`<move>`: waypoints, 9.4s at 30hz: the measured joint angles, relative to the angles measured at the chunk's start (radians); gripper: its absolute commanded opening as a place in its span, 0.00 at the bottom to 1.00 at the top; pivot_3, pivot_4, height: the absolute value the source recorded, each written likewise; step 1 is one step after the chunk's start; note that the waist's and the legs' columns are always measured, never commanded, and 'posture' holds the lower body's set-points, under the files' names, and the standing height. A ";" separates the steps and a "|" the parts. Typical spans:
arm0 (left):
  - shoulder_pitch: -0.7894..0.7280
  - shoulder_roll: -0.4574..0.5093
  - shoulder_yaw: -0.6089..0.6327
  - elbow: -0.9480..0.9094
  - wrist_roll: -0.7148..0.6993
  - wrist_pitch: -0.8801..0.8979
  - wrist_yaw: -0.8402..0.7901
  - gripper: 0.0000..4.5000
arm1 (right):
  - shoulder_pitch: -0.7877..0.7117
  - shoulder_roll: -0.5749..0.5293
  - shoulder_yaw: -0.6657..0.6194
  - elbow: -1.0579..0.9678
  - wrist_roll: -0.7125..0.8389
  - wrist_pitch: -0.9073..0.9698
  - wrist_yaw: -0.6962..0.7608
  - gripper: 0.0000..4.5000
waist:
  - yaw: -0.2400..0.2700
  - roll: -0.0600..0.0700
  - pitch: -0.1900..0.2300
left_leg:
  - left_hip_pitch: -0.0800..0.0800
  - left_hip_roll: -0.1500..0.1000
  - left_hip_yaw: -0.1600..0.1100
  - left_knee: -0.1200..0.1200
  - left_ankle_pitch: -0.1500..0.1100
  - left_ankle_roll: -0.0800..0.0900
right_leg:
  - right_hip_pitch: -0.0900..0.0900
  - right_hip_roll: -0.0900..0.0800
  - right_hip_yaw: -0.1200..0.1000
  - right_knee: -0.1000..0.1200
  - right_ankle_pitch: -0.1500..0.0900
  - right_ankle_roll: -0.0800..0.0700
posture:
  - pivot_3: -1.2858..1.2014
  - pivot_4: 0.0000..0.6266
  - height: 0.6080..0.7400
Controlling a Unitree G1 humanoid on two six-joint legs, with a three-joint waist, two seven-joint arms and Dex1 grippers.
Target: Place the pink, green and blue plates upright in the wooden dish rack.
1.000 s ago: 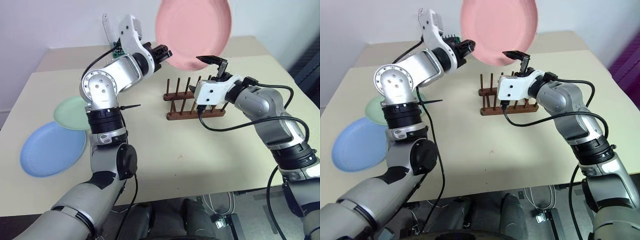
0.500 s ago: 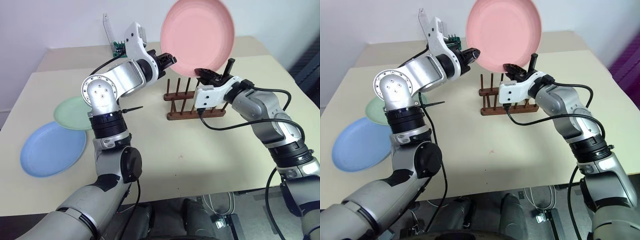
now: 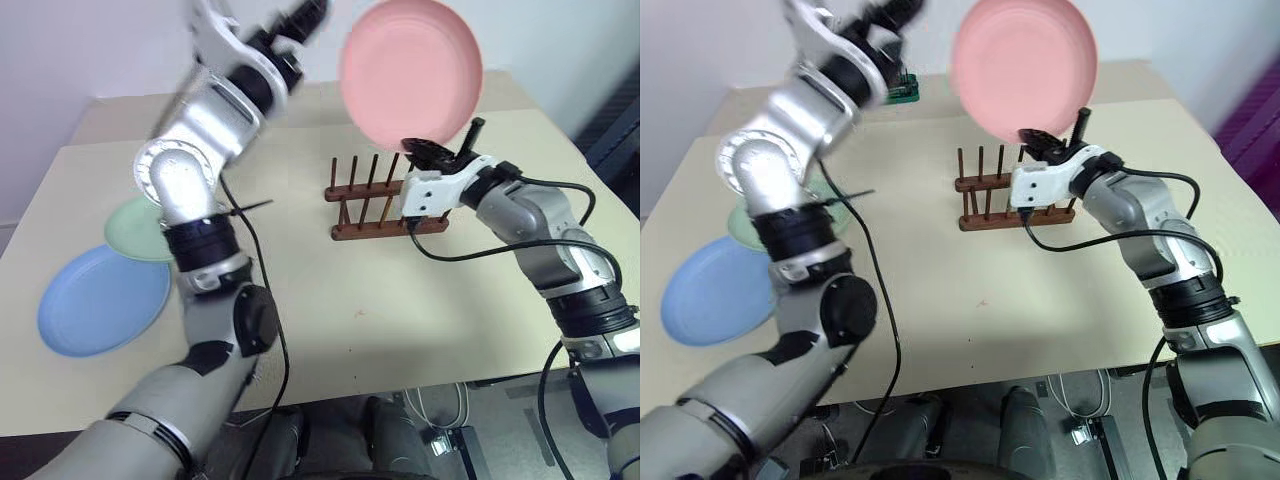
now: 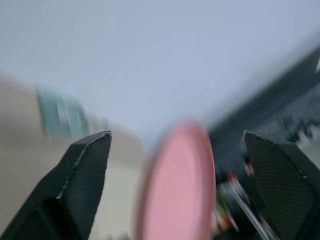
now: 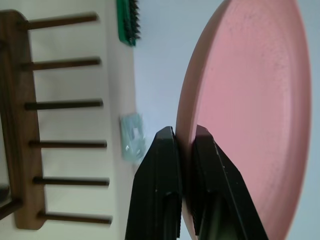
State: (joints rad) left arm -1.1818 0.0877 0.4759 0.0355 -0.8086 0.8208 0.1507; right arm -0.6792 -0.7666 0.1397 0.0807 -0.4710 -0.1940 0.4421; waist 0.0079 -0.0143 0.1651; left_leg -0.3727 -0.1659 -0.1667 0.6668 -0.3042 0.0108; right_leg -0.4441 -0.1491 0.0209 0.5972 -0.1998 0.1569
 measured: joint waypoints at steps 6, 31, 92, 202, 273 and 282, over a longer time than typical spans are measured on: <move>0.283 0.268 -0.296 -0.032 0.203 -0.102 -0.362 0.91 | 0.028 0.053 -0.356 -0.215 0.648 0.488 0.209 0.00 | 0.003 0.001 -0.001 | -0.001 0.000 -0.003 0.001 0.000 0.001 | 0.002 0.000 -0.001 0.000 0.001 -0.002 | 0.52 0.24 1.00; 0.676 0.452 -0.709 -0.241 0.340 -0.257 -1.090 0.91 | 0.011 0.002 -0.537 -0.066 1.449 1.143 0.216 0.00 | 0.003 0.004 -0.001 | -0.001 0.001 0.000 0.001 -0.001 0.002 | 0.000 0.000 -0.001 0.000 0.002 -0.003 | 0.52 0.24 1.00; 0.464 -0.119 0.332 -0.593 0.782 0.722 0.151 0.77 | 0.081 0.000 -0.005 -0.340 0.864 0.637 0.602 1.00 | 0.008 0.001 0.000 | 0.000 0.003 0.001 0.003 -0.003 0.000 | 0.000 0.001 -0.004 0.000 0.002 -0.002 | 0.52 0.24 1.00; 0.912 0.454 -0.548 -0.508 0.319 -0.203 -0.869 0.81 | -0.074 0.185 -0.300 -0.149 1.175 1.044 0.056 0.77 | 0.004 0.008 0.000 | -0.001 0.014 0.003 0.010 -0.010 -0.004 | 0.000 0.015 0.000 -0.002 0.005 -0.009 | 0.52 0.24 1.00; 0.557 -0.030 -0.160 -0.487 0.322 0.086 0.175 0.00 | -0.043 0.261 0.178 -0.202 0.358 0.205 0.341 0.98 | -0.003 0.001 0.000 | 0.000 0.021 0.005 0.014 -0.015 -0.009 | -0.002 0.023 -0.001 -0.001 0.006 -0.010 | 0.52 0.24 1.00; 0.499 -0.033 -0.222 -0.490 0.319 0.093 0.122 0.00 | -0.078 0.262 0.242 -0.074 0.137 0.005 0.240 0.82 | 0.002 0.001 0.000 | 0.000 0.021 0.005 0.014 -0.015 -0.009 | -0.002 0.023 -0.001 -0.001 0.006 -0.010 | 0.52 0.24 1.00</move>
State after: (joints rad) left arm -0.6824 0.0547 0.2538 -0.4548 -0.4896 0.9141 0.2730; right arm -0.7569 -0.5051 0.3816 0.0069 -0.3339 -0.1892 0.6821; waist 0.0101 -0.0128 0.1651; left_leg -0.3728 -0.1448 -0.1617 0.6809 -0.3194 0.0015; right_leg -0.4462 -0.1263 0.0200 0.5960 -0.1943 0.1468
